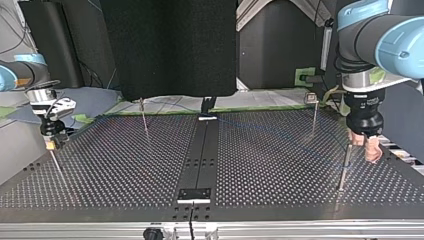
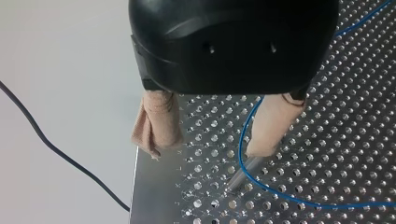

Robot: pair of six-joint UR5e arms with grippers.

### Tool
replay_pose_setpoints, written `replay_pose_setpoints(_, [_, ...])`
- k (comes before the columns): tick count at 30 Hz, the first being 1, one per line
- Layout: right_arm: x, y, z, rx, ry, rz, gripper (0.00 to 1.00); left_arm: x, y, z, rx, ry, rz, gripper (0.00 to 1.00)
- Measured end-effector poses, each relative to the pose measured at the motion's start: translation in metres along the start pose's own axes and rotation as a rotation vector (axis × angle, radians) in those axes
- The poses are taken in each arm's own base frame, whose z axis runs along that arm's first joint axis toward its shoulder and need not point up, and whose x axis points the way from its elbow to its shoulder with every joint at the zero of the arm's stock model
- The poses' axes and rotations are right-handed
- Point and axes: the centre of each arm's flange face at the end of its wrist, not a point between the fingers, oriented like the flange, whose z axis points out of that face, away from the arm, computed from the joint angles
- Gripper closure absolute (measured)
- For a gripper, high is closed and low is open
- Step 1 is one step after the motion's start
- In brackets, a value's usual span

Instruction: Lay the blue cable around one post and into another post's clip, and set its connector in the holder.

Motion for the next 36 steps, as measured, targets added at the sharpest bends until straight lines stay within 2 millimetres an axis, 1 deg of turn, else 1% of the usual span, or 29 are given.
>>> replay_pose_setpoints(25, [0.000,0.000,0.000,0.000,0.000,0.000,0.00,0.000,-0.003,-0.002,0.012,0.000,0.003,0.00])
replay_pose_setpoints(28, [0.000,0.000,0.000,0.000,0.000,0.000,0.00,0.001,-0.008,-0.004,0.038,0.002,0.012,0.00])
replay_pose_setpoints(31, [0.000,0.000,0.000,0.000,0.000,0.000,0.00,0.006,-0.015,-0.008,0.075,0.011,0.034,0.00])
replay_pose_setpoints(36, [0.000,0.000,0.000,0.000,0.000,0.000,0.00,0.023,-0.030,-0.015,0.147,0.026,0.075,0.00])
